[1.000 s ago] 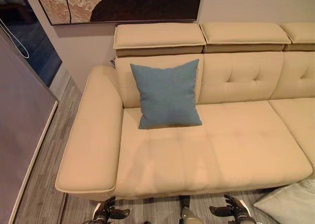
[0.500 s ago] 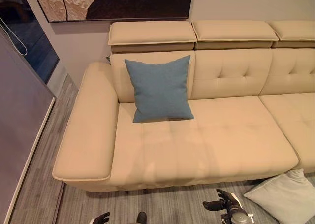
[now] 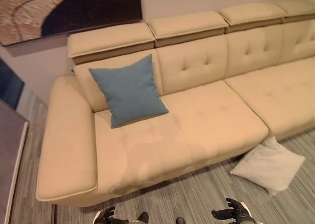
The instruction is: Pick up all the scattered cushions and arrange them neatly on the sofa.
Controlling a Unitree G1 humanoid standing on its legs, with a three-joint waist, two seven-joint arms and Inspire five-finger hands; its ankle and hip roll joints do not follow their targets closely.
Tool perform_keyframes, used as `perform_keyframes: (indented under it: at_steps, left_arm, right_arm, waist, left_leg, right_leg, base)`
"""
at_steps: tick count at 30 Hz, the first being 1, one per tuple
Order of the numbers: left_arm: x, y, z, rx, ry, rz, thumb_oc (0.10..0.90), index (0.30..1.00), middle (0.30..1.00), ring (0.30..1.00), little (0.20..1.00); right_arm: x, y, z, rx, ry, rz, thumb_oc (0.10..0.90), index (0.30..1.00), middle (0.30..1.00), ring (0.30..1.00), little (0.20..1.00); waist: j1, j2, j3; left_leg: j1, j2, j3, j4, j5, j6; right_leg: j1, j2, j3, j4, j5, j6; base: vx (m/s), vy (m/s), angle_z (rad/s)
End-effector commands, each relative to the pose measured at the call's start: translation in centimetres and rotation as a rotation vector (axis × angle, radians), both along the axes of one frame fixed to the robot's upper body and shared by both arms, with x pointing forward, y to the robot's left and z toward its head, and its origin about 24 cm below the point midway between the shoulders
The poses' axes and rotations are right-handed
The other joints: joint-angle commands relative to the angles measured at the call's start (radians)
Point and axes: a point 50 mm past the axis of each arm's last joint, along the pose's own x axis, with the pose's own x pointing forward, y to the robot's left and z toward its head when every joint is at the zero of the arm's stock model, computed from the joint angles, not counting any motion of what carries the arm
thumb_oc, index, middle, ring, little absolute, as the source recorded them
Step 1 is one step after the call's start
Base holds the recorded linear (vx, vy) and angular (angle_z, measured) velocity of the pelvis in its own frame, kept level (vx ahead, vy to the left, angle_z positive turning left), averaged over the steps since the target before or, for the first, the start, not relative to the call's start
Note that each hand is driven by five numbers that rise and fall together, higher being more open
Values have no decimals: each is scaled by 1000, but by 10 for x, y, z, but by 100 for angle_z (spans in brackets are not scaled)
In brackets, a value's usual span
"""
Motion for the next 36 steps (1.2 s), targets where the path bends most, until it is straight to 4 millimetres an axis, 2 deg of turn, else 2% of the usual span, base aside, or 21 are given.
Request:
perform_keyframes:
  at_steps: [1,3,4,5,6,7,8,10,11,14,16,18,23,24,25,28,29,30,31,34,36]
  left_arm:
    - [26,6,10,36,-90,-34,800,900,900,900,900]
    - [42,9,18,62,-136,-72,800,900,900,900,900]
    - [46,11,20,70,-144,-73,800,900,900,900,900]
    - [47,14,20,84,-140,-78,800,900,900,900,900]
    - [45,15,20,86,-136,-78,800,900,900,900,900]
    - [45,15,20,86,-136,-78,800,900,900,900,900]
    - [38,19,18,95,-109,-74,800,900,900,900,900]
    - [30,21,15,95,-83,-66,800,900,900,900,900]
    - [27,22,14,96,-73,-66,800,900,900,900,900]
    - [25,17,13,87,-70,-83,800,900,900,900,900]
    - [27,13,12,75,-70,-86,800,900,900,900,900]
    - [34,2,12,64,-86,-128,800,900,900,900,900]
    - [41,-8,13,55,-101,-179,800,900,900,900,900]
    - [43,-13,13,55,-104,-200,800,900,900,900,900]
    - [43,-13,13,55,-104,-200,800,900,900,900,900]
    - [42,-14,12,53,-102,-189,800,900,900,900,900]
    - [40,-12,12,51,-98,-176,800,900,900,900,900]
    - [40,-12,12,51,-98,-176,800,900,900,900,900]
    - [34,-8,10,56,-84,-160,800,900,900,900,900]
    - [28,-2,9,65,-63,-151,800,900,900,900,900]
    - [25,4,9,76,-55,-139,800,900,900,900,900]
  right_arm:
    - [21,-9,12,-39,-93,-22,800,900,900,900,900]
    - [31,-2,14,-23,-125,-33,800,900,900,900,900]
    - [32,1,13,-16,-127,-35,800,900,900,900,900]
    - [30,1,12,-19,-115,-38,800,900,900,900,900]
    - [27,1,11,-18,-106,-38,800,900,900,900,900]
    - [27,1,11,-18,-106,-38,800,900,900,900,900]
    - [20,1,7,-18,-79,-32,800,900,900,900,900]
    - [13,-1,5,-26,-54,-43,800,900,900,900,900]
    - [10,-2,4,-31,-44,-51,800,900,900,900,900]
    - [11,-3,5,-34,-44,-52,800,900,900,900,900]
    - [12,-5,6,-38,-48,-56,800,900,900,900,900]
    - [12,-8,8,-43,-74,-75,800,900,900,900,900]
    - [9,-14,9,-54,-82,-101,800,900,900,900,900]
    - [7,-17,10,-67,-82,-126,800,900,900,900,900]
    - [7,-17,10,-66,-82,-126,800,900,900,900,900]
    - [2,-19,9,-79,-67,-132,800,900,900,900,900]
    - [0,-18,8,-86,-56,-125,800,900,900,900,900]
    - [0,-18,8,-86,-56,-125,800,900,900,900,900]
    - [3,-16,7,-83,-56,-120,800,900,900,900,900]
    - [3,-13,6,-74,-51,-111,800,900,900,900,900]
    - [7,-7,6,-60,-61,-92,800,900,900,900,900]
  waist:
    - [10,-24,33]
    - [-4,-30,56]
    - [0,-32,64]
    - [20,-30,72]
    - [23,-28,68]
    - [21,-28,68]
    - [36,-26,65]
    - [52,-30,56]
    - [74,-33,52]
    - [91,-39,39]
    - [79,-35,33]
    - [48,-19,43]
    - [29,-12,62]
    - [34,-16,76]
    - [33,-16,76]
    - [61,-30,75]
    - [79,-34,72]
    - [80,-34,72]
    - [107,-33,69]
    - [118,-39,56]
    - [134,-47,54]
  left_leg:
    - [-25,-88,6,90,-144,50]
    - [-38,-87,88,58,-130,75]
    - [-43,-83,119,51,-126,79]
    - [-50,-69,160,51,-128,81]
    - [-58,-64,178,42,-118,81]
    - [-57,-64,176,42,-118,81]
    - [-50,-49,221,34,-116,85]
    - [-47,-36,268,31,-107,94]
    - [-45,-21,322,28,-104,94]
    - [-30,-14,366,6,-103,94]
    - [-27,-10,365,3,-98,89]
    - [-20,-2,350,20,-103,78]
    - [-41,9,341,86,-118,59]
    - [-71,4,293,166,-124,46]
    - [-72,4,293,165,-124,46]
    - [-117,-74,165,180,-134,48]
    - [-148,-113,121,165,-121,46]
    - [-148,-113,121,165,-121,46]
    - [-169,-135,98,146,-92,46]
    - [-145,-127,100,129,-95,61]
    - [-130,-116,112,117,-98,75]
  right_leg:
    - [-39,-34,-24,29,18,69]
    - [-121,-47,4,35,73,111]
    - [-145,-54,-18,45,85,113]
    - [-151,-73,-98,58,73,108]
    - [-145,-94,-166,63,58,98]
    - [-144,-95,-167,63,57,98]
    - [-115,-107,-264,98,19,81]
    - [-81,-104,-318,131,-16,69]
    - [-39,-102,-365,140,-42,67]
    - [-5,-91,-365,80,-46,69]
    - [-4,-77,-347,46,-38,67]
    - [2,-51,-306,9,-31,51]
    - [16,-39,-301,-14,-32,37]
    - [33,-29,-284,-28,-32,27]
    - [32,-29,-285,-28,-32,27]
    - [45,-15,-254,-44,-26,30]
    - [54,-5,-233,-52,-29,36]
    - [54,-5,-233,-52,-29,36]
    - [62,22,-193,-40,-47,37]
    - [69,31,-177,-16,-67,31]
    - [60,25,-186,56,-84,39]
  base:
    - [-217,291,-96]
    - [-353,295,-143]
    - [-317,188,-207]
    - [-186,108,-228]
    - [-116,72,-204]
    - [-107,86,-152]
    - [-100,68,-95]
    - [-152,37,-139]
    - [-164,-30,-135]
    - [-31,-91,-92]
    - [57,-150,-86]
    - [63,-168,-9]
    - [23,-108,18]
    - [65,-81,15]
    - [94,-100,-3]
    - [126,-44,-13]
    - [151,-27,-48]
    - [212,29,-64]
    - [188,59,-58]
    - [134,51,-80]
    - [130,93,-54]
